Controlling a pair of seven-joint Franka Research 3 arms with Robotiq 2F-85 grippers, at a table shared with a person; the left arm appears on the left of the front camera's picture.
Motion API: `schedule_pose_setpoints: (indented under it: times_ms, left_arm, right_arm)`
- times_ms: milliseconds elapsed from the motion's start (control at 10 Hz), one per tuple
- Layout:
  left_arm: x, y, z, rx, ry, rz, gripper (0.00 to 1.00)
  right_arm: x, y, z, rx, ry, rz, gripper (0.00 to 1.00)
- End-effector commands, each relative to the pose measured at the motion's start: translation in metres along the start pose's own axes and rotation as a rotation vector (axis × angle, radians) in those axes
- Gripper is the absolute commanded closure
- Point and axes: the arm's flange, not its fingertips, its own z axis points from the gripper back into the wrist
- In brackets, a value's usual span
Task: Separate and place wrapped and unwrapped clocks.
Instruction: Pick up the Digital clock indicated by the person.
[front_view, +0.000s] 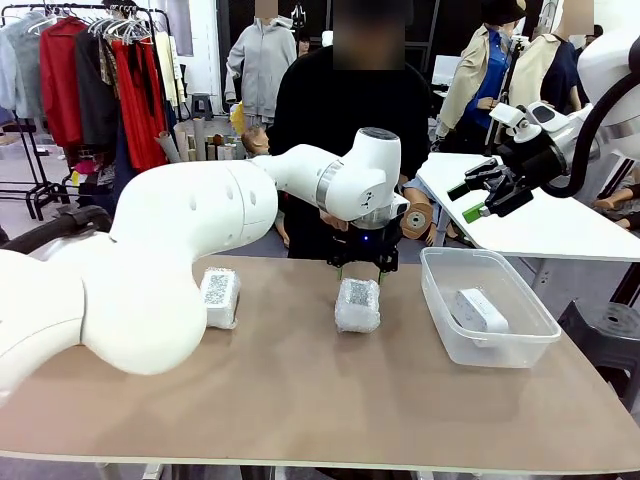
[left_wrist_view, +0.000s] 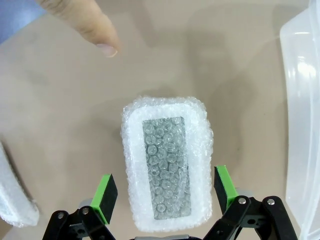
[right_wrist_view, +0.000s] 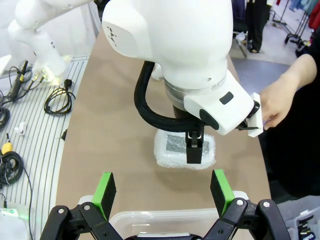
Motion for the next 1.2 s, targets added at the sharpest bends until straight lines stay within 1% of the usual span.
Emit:
schedule_pose_setpoints:
  times_ms: [0,700,1100]
  left_arm:
    - [0.024,-0.015,0.0,0.021,0.005,0.031,0.0]
    - [0.021,-0.013,-0.018,-0.022,0.063,0.063,0.0]
    - [0.019,-0.014,-0.03,-0.034,0.112,0.071,0.0]
  right_arm:
    - [0.002,0.001,0.001,-0.003,0.001,0.004,0.0]
    - [0.002,0.001,0.001,-0.003,0.001,0.004,0.0]
    - [0.002,0.001,0.001,-0.003,0.001,0.004,0.0]
